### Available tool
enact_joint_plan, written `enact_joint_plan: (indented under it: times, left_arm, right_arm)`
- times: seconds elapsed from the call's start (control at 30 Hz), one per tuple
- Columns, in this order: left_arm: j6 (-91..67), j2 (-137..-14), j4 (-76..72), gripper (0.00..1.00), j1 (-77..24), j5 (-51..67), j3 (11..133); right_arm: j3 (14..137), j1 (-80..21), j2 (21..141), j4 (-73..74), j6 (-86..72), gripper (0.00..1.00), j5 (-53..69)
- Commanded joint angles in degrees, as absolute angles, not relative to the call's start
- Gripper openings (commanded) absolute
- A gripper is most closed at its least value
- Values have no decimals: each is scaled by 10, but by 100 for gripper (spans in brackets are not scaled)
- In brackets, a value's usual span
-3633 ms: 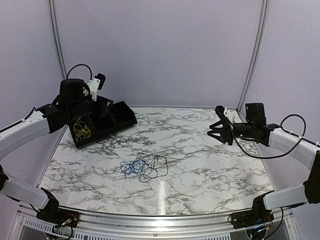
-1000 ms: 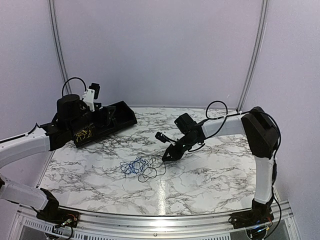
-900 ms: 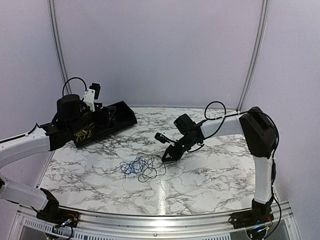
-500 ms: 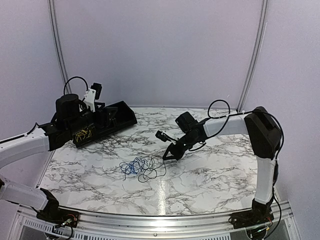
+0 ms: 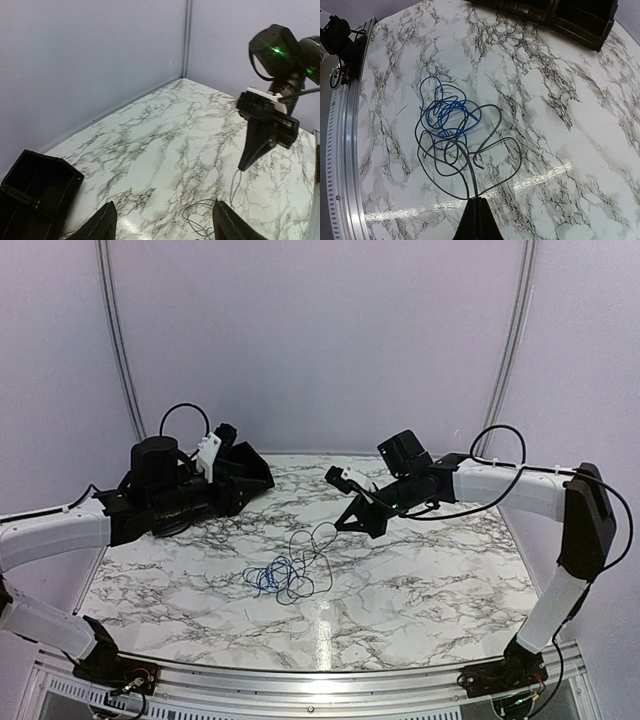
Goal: Untangle the cables
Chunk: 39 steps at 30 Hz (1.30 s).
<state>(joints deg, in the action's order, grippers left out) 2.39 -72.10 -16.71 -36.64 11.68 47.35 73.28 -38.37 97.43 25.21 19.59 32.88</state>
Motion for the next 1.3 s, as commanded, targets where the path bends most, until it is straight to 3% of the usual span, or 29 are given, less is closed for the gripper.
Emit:
enact_joint_plan:
  times: [0.0,0.23,0.47,0.57,0.8,0.83,0.97,1.1,1.27]
  left_arm:
    - [69,-737,-207,70,-429,154,454]
    - [31,-825,-244,71,-526,104,482]
    - [-15,-930,-304,67,-575,-86,509]
    - [-33,-963,-345,53,-574,-77,509]
    - [-51,-974,-414,1,-575,-60,495]
    - [-55,-970,-424,0,-576,-58,489]
    - [-77,-946,-437,0,-582,-50,476]
    - [-95,-937,-437,0,-591,-43,475]
    - [-98,-944,-437,0,-601,-38,484]
  right_arm:
    - [735,-385,949,272,200,0,331]
    - [722,-385,924,256,190,0,350]
    - [698,-385,896,235,187,0,365]
    - [687,-386,886,228,185,0,368]
    - [663,-384,870,203,188,0,356]
    - [659,-384,870,196,191,0,356]
    - [640,-384,866,173,224,31,359]
    - [639,-385,863,165,236,49,371]
    - [648,-384,874,159,231,51,376]
